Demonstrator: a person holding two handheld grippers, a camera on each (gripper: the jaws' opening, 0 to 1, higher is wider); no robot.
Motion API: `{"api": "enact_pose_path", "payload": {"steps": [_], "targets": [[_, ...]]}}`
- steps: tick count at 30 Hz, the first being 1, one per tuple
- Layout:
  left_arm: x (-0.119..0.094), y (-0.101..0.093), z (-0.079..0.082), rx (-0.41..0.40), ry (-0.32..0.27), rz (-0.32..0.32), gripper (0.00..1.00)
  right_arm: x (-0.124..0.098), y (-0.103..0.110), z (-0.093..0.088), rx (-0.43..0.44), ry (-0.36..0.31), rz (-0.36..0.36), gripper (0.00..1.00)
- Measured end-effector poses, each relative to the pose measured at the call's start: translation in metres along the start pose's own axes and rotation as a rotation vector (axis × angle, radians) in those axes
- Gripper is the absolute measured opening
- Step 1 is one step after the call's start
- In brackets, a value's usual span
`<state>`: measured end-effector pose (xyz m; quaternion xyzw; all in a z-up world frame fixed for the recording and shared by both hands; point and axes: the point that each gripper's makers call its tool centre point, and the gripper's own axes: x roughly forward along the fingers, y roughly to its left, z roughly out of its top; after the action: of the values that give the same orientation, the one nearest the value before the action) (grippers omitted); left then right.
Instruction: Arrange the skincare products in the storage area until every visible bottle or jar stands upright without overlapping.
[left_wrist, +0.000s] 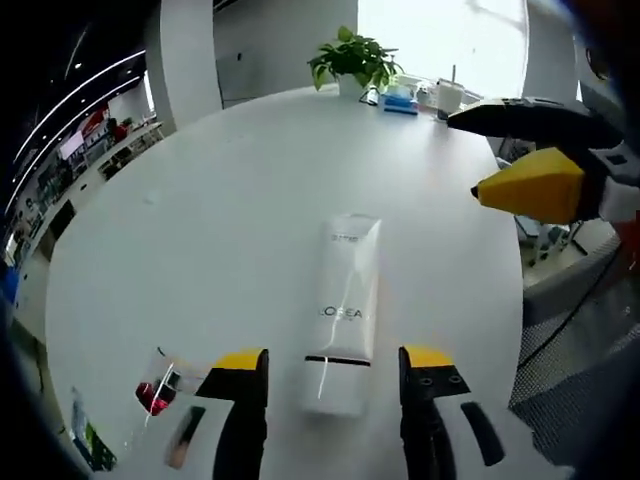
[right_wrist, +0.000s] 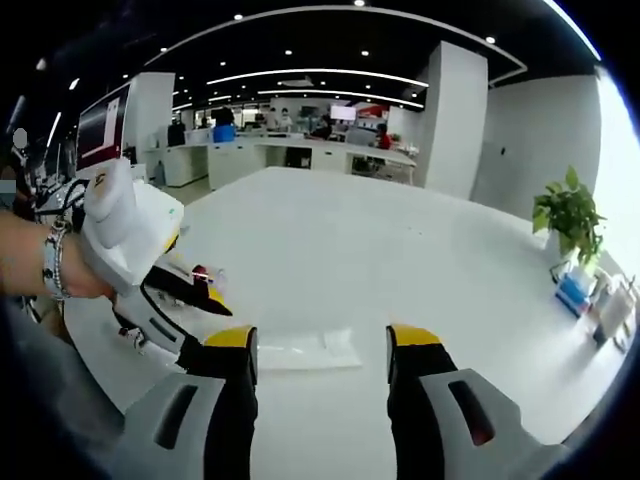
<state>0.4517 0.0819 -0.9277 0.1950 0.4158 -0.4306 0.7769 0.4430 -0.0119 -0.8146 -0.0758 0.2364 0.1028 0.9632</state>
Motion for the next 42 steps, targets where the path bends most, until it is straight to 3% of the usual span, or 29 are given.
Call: {"api": "enact_pose_path", "payload": {"steps": [5,9,11,12,13,18,35,42], "targets": [[0.014,-0.007,-0.016,0.039,0.078,0.002,0.51,0.001,-0.001,-0.002,-0.011,0.012,-0.006,0.49],[0.013,-0.008,-0.012,0.028,0.063,0.010,0.46,0.001,-0.001,-0.003,-0.019,0.016,-0.010,0.49],[0.012,-0.008,-0.013,0.024,0.061,0.016,0.33,0.002,-0.001,-0.004,-0.022,0.020,-0.010,0.49],[0.012,-0.015,-0.011,-0.030,0.050,-0.001,0.30,0.002,-0.001,-0.004,-0.021,0.021,-0.010,0.49],[0.007,-0.006,-0.011,-0.020,0.056,0.042,0.30,0.002,-0.001,-0.004,-0.019,0.023,-0.010,0.49],[0.003,-0.008,-0.015,-0.036,0.060,0.043,0.29,0.003,-0.003,-0.007,-0.006,0.035,-0.011,0.48],[-0.022,-0.033,-0.058,-0.035,0.025,0.075,0.29,0.010,0.016,-0.024,-0.009,0.111,0.067,0.47],[-0.037,-0.050,-0.067,-0.019,0.036,0.041,0.29,0.012,0.027,-0.033,-0.028,0.149,0.109,0.46]]}}
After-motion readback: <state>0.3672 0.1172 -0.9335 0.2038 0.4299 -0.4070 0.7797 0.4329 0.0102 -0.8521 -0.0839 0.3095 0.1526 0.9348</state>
